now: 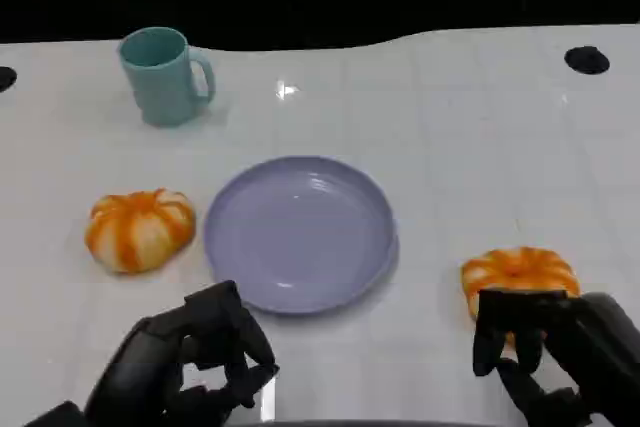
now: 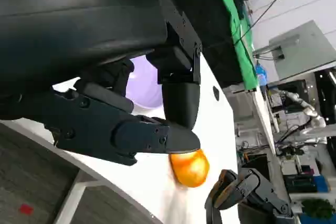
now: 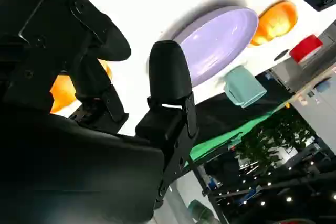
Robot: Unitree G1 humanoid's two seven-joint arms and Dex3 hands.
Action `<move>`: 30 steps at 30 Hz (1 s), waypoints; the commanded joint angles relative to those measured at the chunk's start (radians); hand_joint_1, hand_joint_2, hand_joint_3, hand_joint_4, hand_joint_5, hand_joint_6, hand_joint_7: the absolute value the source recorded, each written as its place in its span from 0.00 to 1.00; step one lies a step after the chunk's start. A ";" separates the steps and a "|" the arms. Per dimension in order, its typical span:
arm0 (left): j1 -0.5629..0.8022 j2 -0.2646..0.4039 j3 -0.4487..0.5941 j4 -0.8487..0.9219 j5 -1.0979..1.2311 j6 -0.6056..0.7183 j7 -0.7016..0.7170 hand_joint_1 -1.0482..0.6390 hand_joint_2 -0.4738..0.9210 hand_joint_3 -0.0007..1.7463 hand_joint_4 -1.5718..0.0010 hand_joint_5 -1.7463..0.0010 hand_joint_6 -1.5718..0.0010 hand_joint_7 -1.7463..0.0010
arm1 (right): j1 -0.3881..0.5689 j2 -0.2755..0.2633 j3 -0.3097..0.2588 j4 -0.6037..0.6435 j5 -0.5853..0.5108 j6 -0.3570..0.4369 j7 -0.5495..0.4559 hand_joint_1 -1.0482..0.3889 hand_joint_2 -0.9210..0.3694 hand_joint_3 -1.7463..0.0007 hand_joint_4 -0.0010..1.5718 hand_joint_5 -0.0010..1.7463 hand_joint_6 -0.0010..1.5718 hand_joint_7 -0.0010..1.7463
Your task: Grasp the bread from the table and place it into the plate.
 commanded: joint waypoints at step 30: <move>0.004 0.013 0.016 0.005 -0.002 -0.009 0.003 0.32 1.00 0.18 0.57 0.00 0.62 0.10 | -0.015 -0.009 -0.024 -0.030 0.027 0.025 -0.002 0.73 0.54 0.18 0.51 0.96 0.48 0.72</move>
